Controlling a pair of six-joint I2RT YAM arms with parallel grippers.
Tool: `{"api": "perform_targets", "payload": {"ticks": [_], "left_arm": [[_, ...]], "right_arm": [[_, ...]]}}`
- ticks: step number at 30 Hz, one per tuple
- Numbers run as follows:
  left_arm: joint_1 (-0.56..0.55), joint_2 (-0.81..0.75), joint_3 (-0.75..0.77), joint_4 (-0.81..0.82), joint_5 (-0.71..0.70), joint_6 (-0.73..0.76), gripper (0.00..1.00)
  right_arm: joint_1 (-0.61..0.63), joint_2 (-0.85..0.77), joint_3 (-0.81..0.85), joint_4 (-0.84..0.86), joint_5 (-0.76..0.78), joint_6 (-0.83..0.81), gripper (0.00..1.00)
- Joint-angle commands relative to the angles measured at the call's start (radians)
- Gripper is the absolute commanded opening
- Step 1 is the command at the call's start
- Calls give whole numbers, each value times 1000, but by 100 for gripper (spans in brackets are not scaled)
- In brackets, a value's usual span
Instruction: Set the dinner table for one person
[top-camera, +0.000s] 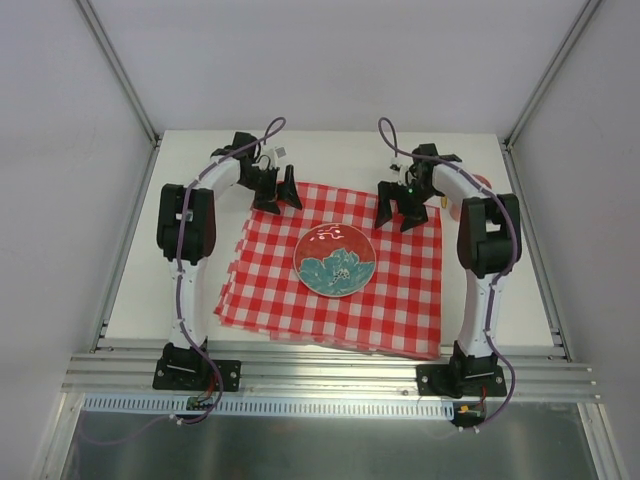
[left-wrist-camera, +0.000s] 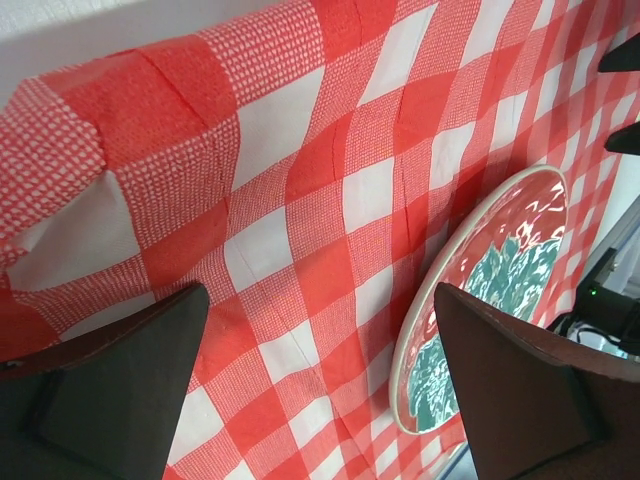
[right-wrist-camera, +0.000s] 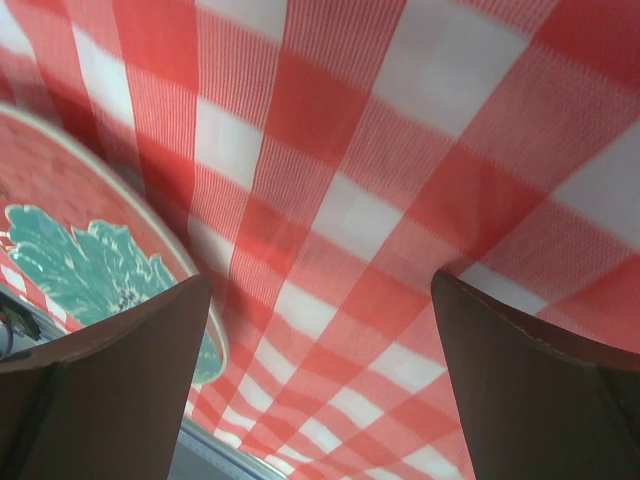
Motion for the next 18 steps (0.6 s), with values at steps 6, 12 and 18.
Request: {"api": "perform_targets", "payload": {"ticks": [6,12,18], "left_arm": [[27,88,107,-6,-138,-43,99],[79,82,125,1,-210,-57,99],[116,77,136,7,-215,-66,99]], "right_arm": [[15,158,236,19,-8,67,97],[36,263,379,16,49,57,97],[56,352,558,60,104,42,97]]}}
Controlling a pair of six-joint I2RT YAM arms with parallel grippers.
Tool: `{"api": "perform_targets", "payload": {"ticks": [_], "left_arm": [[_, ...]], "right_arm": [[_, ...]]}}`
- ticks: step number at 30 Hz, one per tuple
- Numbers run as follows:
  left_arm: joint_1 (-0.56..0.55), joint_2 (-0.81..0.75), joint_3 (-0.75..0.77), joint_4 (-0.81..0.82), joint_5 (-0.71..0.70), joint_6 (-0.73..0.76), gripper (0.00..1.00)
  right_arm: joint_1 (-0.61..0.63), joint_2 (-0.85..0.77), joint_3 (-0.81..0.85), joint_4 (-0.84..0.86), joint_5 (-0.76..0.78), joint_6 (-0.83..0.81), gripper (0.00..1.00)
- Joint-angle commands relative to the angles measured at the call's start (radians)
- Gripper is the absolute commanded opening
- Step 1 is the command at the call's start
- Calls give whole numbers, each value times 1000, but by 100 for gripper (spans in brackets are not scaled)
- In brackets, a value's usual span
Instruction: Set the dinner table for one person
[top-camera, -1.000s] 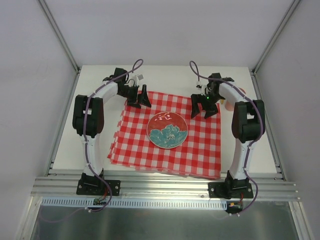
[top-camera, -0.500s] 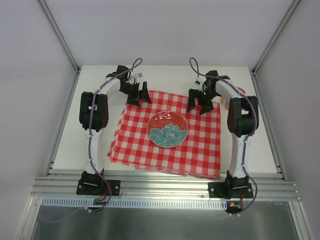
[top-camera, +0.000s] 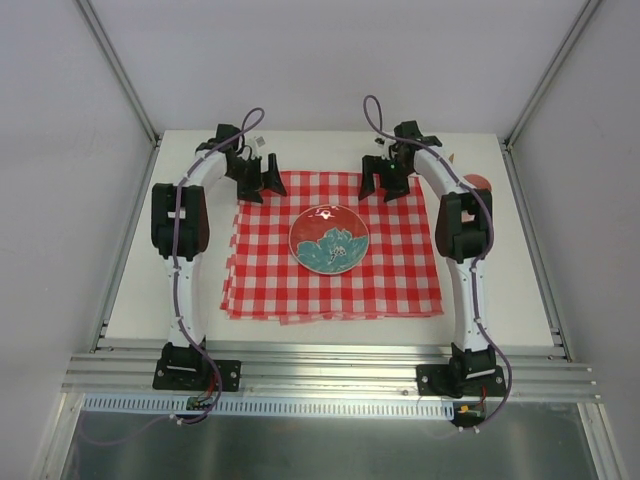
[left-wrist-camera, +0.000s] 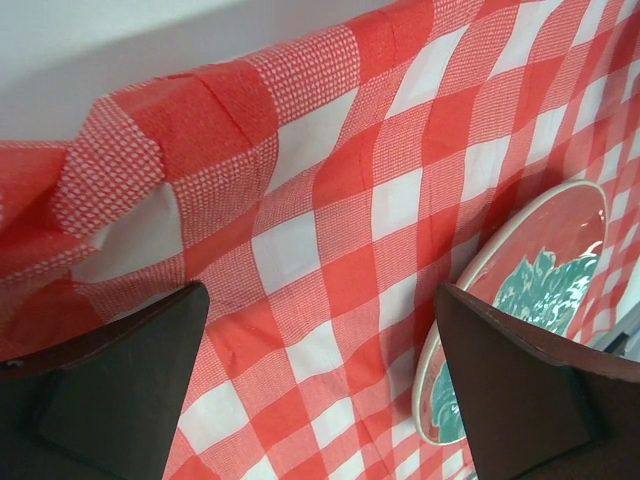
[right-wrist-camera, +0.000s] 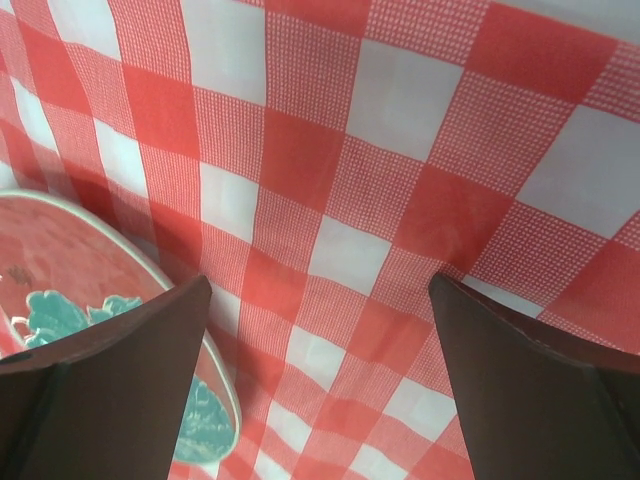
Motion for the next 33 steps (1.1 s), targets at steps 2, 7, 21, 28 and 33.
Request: {"api": "perform_targets", "payload": {"ticks": [2,7,21,28,33], "left_arm": [[40,34,34,13,-104,1,99],[50,48,66,16,-103,-9,99],[-29,-396,-32,16,-311,171,99],[-29,-555,-222,20,-660,422,90],[82,-512,-313,42,-753,436,82]], "right_arm": [[12,87,142,114,90,-24,97],[13,113,211,160,128,-32,97],[33,-261,-85,90,99,-64,97],[45,-430,-260,15,173,-53,97],[44,-495,-266,62,213,-67,97]]}}
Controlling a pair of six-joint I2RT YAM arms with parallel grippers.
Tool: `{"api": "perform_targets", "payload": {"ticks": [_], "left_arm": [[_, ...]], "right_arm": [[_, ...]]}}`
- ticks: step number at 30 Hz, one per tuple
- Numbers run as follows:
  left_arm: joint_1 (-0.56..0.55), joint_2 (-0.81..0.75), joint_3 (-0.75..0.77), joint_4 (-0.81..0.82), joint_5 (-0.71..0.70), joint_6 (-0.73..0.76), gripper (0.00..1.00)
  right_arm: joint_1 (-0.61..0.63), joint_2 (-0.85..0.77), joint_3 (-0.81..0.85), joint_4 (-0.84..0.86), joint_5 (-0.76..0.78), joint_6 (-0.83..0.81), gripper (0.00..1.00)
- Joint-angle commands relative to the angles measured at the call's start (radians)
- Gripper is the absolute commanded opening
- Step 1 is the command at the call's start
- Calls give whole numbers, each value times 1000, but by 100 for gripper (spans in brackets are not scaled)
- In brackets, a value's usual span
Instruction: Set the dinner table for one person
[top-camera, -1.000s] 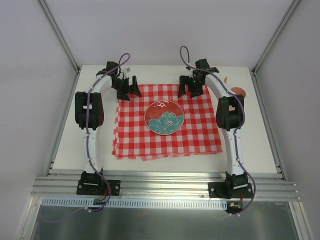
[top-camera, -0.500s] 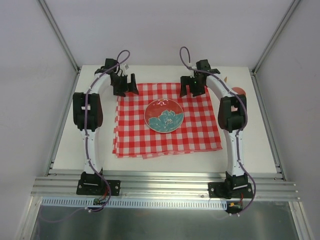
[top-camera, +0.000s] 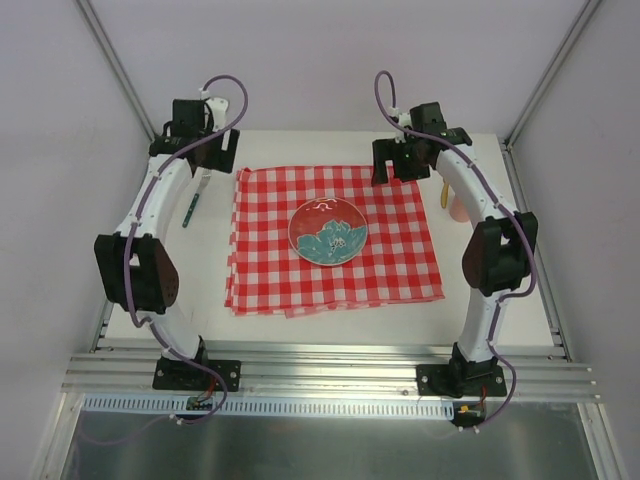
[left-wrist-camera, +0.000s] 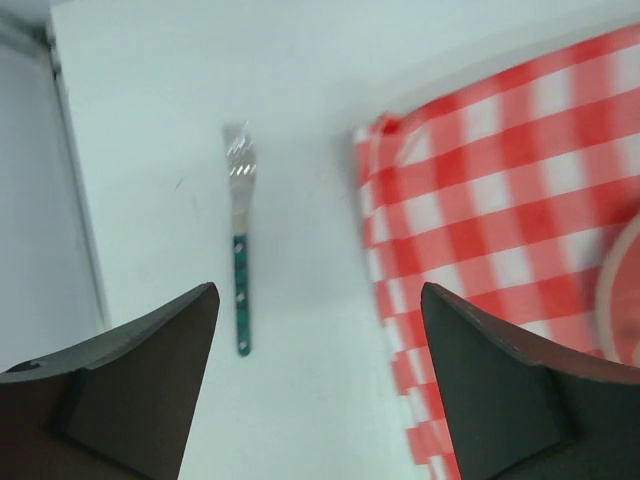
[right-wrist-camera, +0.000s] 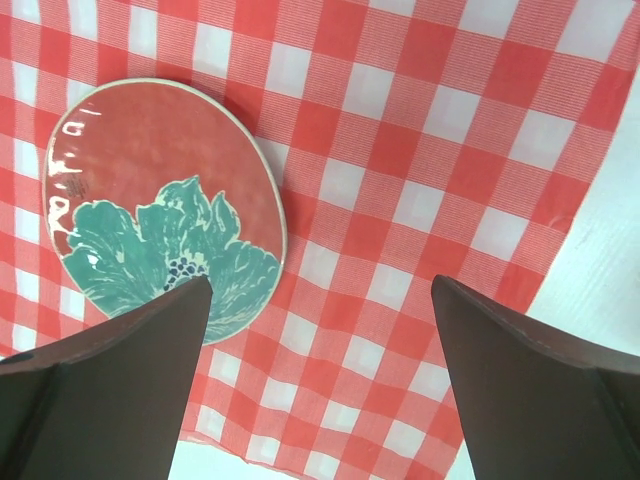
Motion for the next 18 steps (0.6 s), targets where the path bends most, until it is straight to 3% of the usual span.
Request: {"api": "perform_targets", "payload": {"ticks": [1,18], "left_arm": [[100,107,-90,-43,-123,56,82],[220,383,53,-59,0,-11,75]], "right_arm": [[3,-54,-8,-7,50,-23,97],[1,-79,-78,-48,111,-67,97]]}}
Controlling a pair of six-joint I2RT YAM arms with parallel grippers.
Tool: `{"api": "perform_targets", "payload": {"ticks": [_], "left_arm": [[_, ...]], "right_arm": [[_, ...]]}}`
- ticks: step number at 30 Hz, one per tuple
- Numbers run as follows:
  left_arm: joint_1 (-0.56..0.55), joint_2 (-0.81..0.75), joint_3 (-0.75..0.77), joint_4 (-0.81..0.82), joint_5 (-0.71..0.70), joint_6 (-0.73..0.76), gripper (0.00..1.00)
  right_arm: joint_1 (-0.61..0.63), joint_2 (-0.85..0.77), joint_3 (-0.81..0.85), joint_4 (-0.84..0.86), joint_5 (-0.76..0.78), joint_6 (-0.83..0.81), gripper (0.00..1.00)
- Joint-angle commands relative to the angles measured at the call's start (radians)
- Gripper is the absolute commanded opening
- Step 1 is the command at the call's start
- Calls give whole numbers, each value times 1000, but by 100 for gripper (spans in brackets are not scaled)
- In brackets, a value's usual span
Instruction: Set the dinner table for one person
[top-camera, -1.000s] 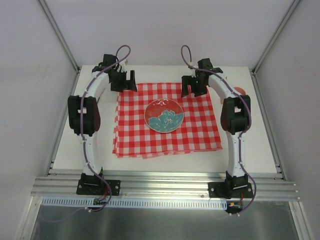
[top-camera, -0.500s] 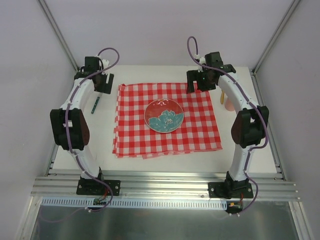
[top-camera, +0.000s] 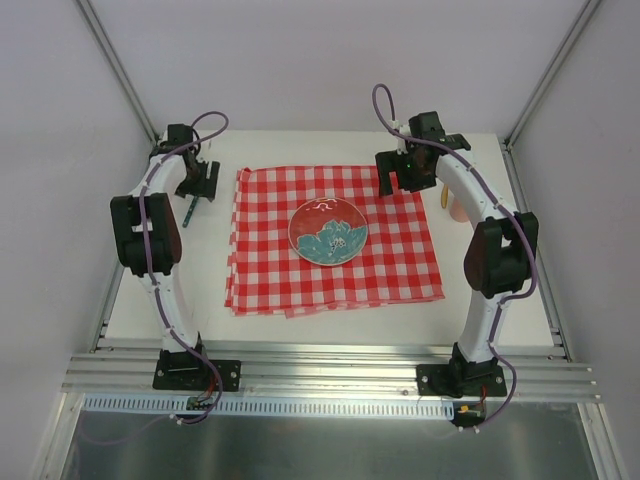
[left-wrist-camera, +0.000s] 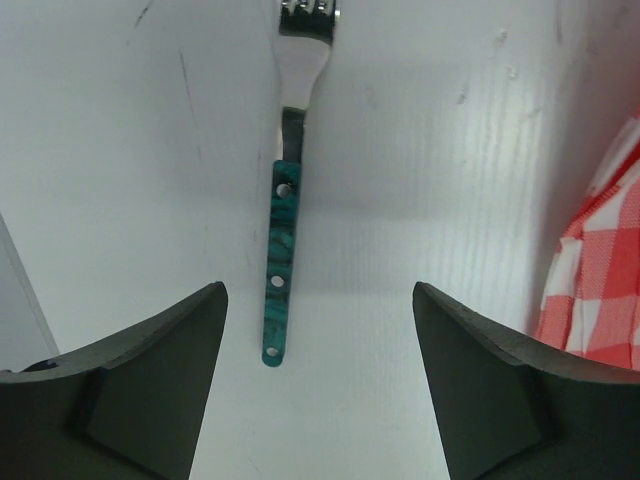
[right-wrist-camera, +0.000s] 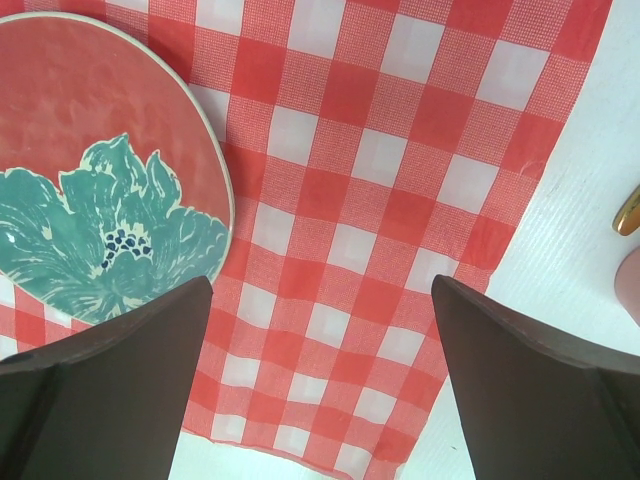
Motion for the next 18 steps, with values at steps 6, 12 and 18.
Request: {"api": "perform_targets", "payload": {"ticks": [6,12,18], "left_arm": [[65,93,102,-15,44,-13,75],[75,161,146,-45,113,2,62],[76,179,142,-64,156,-5,49]], "right_arm": [[1,-29,32,-30,26,-24,97],[1,-7,61,-27,41,-30,97],[-39,-26,98,29,219,-32,97]]}}
